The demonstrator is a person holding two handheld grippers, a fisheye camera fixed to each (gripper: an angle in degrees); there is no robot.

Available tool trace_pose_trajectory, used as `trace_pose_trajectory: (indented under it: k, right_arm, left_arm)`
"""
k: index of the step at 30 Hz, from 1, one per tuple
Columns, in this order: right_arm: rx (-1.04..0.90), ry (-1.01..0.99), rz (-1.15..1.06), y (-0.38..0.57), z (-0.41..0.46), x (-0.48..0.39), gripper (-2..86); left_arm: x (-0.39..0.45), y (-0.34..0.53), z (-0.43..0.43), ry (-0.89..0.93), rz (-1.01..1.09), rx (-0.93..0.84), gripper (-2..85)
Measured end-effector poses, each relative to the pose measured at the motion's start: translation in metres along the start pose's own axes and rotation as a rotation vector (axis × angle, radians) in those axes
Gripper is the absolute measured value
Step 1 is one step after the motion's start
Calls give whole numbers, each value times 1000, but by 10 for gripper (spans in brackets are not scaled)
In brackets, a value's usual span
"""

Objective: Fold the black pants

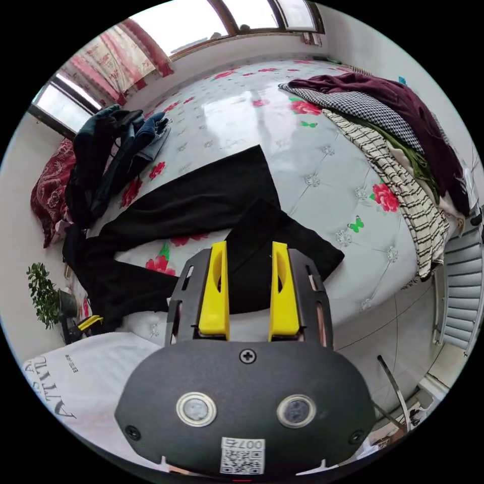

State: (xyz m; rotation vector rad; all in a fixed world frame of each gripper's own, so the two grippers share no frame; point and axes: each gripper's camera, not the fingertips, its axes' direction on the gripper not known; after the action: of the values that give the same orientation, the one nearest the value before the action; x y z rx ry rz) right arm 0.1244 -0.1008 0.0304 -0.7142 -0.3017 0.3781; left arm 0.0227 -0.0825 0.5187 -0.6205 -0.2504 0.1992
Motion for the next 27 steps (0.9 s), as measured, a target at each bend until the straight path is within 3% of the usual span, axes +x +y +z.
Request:
trace_pose_trajectory:
  k: [4,8,9,13,15,17,19,22,24,27]
  right_arm:
    - [-154,137,88,-30,72,-9,110]
    - [-152,238,-120,-42,74,-39,46]
    - [-106,192,-157,-45,58,-39,36]
    - [399,-278,-279,-13,-80,5,26]
    - [478,-351,-316,7,-113,31,31]
    - [434,-268,-242,21,-112,60,42]
    - [241,-149,-52,31,-81,105,54]
    - [139,-174,103,44,-59,137,71]
    - [185,-181,84,42,-60,130,78]
    - [200,-154,-118,12,-57,82,87]
  left_arm:
    - [10,-3,-4,-66,21,-19,65]
    - [22,-9,-7,-124,43,-27,60]
    - [23,-12,-8,-130,32,-35,59]
    - [23,-20,-13,-133,23,-41,58]
    - [22,-23,-15,-130,13,-41,58]
    - [22,-27,-17,-130,4,-50,58]
    - [24,-35,-19,-138,11,-70,59]
    - [26,-43,-23,-152,36,-95,63]
    - [25,-48,-25,-153,39,-108,63]
    - [25,-57,-28,-150,27,-136,63]
